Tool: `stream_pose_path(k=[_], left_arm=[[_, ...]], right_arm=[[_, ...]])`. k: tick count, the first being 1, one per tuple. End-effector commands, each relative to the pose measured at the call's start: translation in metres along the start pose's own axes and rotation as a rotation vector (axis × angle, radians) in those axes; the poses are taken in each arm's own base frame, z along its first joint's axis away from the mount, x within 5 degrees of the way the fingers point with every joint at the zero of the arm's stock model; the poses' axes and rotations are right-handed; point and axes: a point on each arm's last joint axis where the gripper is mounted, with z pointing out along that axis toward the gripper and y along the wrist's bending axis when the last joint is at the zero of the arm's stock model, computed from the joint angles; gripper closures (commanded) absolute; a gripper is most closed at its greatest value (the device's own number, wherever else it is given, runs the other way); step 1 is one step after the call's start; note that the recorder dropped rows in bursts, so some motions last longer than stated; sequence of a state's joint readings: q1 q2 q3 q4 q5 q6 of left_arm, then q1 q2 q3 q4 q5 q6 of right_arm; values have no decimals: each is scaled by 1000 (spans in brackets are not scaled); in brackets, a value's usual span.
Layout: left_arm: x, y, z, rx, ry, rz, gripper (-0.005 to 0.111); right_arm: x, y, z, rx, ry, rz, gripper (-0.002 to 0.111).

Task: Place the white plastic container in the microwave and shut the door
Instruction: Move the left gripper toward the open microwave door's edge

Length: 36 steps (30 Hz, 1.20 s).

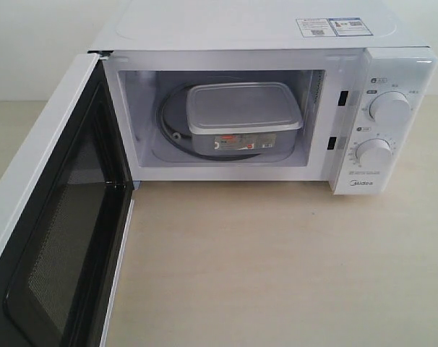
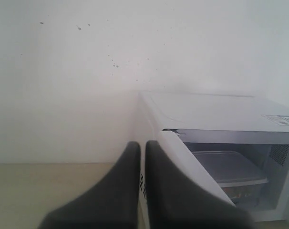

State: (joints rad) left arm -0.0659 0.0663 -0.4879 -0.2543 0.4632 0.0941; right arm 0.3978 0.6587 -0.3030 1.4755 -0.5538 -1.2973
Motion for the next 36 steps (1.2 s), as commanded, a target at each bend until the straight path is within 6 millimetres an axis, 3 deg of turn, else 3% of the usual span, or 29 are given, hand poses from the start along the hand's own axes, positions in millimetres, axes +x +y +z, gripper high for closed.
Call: stream_pose_path(k=[1,5,21,29,36], left_arm=[[-1,0,0,0,-1,-2,102],[-1,-1,0,2,-3,-6,102],[0,-1,2,5,45,-7,102],[-8,-6,30,44,411,2,102],[-6,-15,64,211,765,32,102]], right_arm=[[-3,-9,-1,87,-32,6,108],[-4,-15,-2,150,-50,7,108],[-4,-12,-2,120,-45,58,108],[-4,-12,-2,115,-45,83,108],[-3,-11,-2,113,-45,97,108]])
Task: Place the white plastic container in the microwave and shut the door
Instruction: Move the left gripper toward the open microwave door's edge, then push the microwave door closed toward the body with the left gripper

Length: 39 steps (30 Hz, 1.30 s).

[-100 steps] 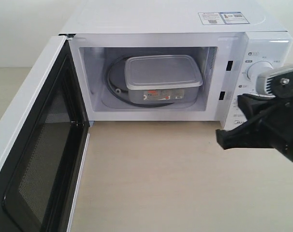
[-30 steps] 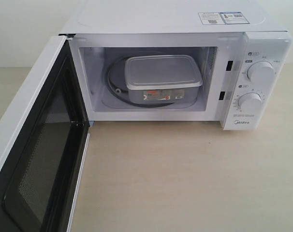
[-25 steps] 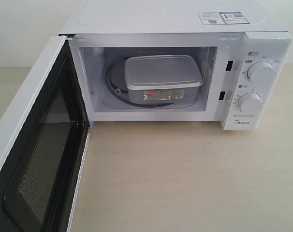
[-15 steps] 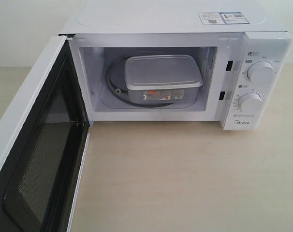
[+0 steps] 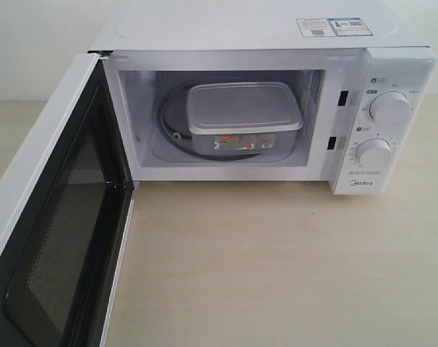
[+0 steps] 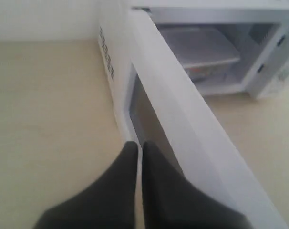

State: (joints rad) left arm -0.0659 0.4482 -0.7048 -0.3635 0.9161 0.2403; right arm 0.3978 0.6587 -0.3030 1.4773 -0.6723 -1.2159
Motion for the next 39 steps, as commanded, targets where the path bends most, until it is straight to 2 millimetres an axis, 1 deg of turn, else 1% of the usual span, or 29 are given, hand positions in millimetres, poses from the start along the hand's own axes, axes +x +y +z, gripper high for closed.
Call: stream_pose_path(k=[1,6,10,15,20,24,31,35,39], left_arm=[[-7,0,21,85,222,11,102],[-6,7,51,120,410,-41,102],[-8,5,68,215,456,-38,102],[-11,0,78,305,455,-68,102],[-13,-3,78,338,435,-44,102],[-15,-10,83,405,428,-32,102],[-17,-18,106,434,420,-26,102],[-19,-30,120,467,394,-1,102],[-24,-41,134,489,388,31,102]], right_arm=[[-1,-1,-1,-3,-8,15,108],[2,7,-1,-92,28,34,108],[3,9,-2,-110,36,34,108],[4,13,-2,-153,49,27,108],[5,16,-3,-193,55,12,108],[5,17,-3,-197,56,14,108],[4,17,-3,-201,50,6,108],[3,19,-3,-221,36,-2,108],[-3,21,-3,-235,10,19,108]])
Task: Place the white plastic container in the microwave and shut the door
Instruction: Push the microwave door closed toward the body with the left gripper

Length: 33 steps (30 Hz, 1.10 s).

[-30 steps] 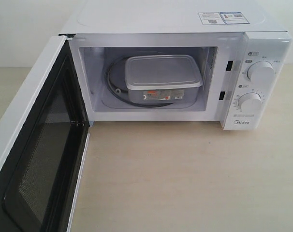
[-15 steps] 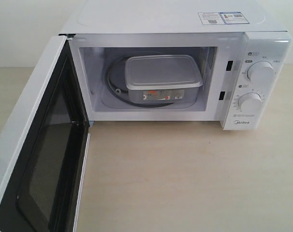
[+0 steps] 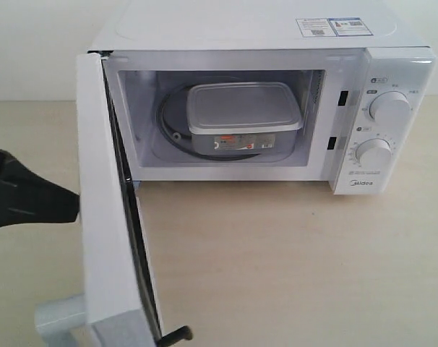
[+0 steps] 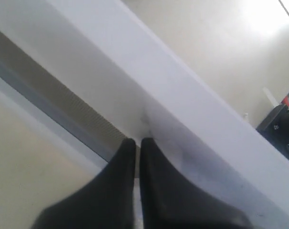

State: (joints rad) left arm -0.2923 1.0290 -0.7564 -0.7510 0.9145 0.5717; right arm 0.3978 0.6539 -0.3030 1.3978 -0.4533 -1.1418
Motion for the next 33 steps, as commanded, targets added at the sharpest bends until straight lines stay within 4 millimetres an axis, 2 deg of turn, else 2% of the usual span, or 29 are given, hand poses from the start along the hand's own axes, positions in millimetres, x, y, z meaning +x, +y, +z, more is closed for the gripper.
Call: stream_pose_path(k=[1,8,13,17,20,22,28,33], left_arm=[[-16,-6,15,18,-34,35,102],[-48,-15,46,10,-77,88,102],[-69,-18,65,4,-93,115,102],[-80,-13,83,-12,-89,112,102],[-88,-4,101,-43,-94,110,102],[-93,-1,104,-66,-122,115,102],[-96,5,109,-107,-158,134,102],[-99,9,112,-133,-187,131,102]], right_arm=[[-9,2,-1,-20,-40,2,108],[-22,9,-1,-66,-64,12,108],[-22,12,-2,-101,-55,0,108],[-21,15,-2,-132,-42,-12,108],[-18,23,-3,-220,-15,-59,108],[-15,29,-5,-287,2,-119,108],[-18,29,-5,-281,-12,-120,108],[-41,45,-12,-417,-38,-154,108]])
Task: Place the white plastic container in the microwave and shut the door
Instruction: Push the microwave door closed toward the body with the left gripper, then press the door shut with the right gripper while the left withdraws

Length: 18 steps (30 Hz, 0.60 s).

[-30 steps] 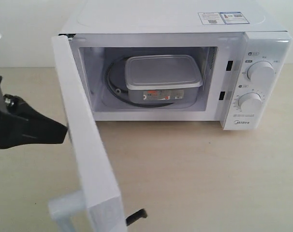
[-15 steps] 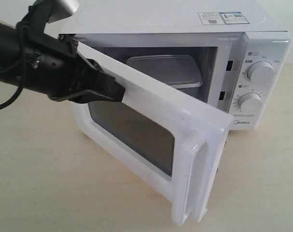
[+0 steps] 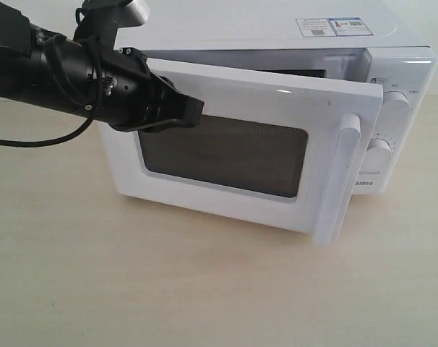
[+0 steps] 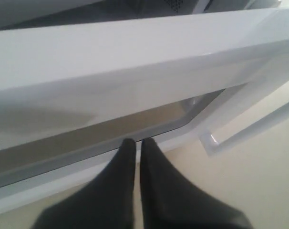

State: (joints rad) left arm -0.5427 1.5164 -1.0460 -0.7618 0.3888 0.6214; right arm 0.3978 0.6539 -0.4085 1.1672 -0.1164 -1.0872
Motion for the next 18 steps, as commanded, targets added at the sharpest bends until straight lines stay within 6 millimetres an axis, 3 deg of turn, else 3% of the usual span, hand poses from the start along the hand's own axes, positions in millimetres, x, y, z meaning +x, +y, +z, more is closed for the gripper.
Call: stream_pose_path(k=[1,18], left_arm=[[-1,1,5,-11,-9,8,102],[-7,11,13,-93,-91,2,102]], right_arm=[[-22,9,-3,-88,-33,-19,108],[-16,25,-6,-272,55,-3,109]])
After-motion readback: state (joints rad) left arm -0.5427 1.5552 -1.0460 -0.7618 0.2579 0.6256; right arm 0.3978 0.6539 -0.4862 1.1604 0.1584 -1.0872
